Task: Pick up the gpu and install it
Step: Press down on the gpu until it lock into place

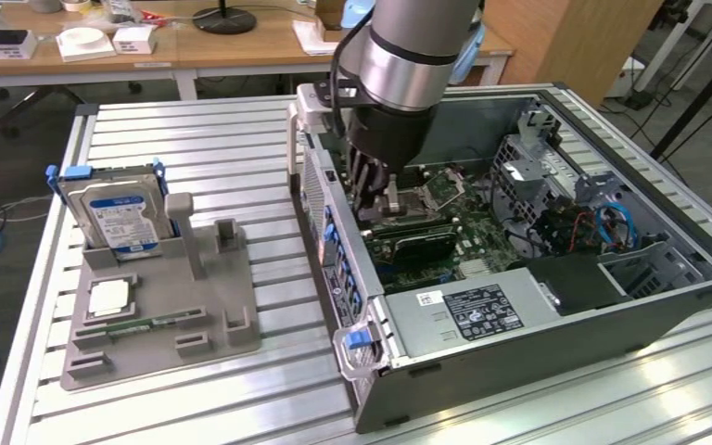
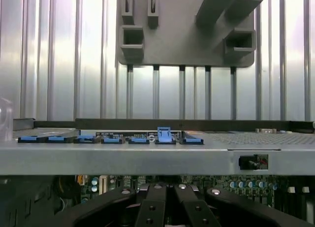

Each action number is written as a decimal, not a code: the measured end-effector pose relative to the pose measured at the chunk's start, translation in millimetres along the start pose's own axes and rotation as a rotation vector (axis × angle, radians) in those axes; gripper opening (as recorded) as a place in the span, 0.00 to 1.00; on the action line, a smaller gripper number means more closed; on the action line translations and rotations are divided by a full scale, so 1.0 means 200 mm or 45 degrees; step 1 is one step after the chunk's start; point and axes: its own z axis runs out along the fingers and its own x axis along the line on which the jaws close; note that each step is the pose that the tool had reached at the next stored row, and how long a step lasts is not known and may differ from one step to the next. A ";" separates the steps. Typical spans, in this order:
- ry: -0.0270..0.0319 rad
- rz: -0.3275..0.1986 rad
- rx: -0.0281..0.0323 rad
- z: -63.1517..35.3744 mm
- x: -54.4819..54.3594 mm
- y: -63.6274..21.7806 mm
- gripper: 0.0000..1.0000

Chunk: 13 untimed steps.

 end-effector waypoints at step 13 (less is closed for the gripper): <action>-0.0050 0.014 0.0016 0.020 0.00 0.003 0.11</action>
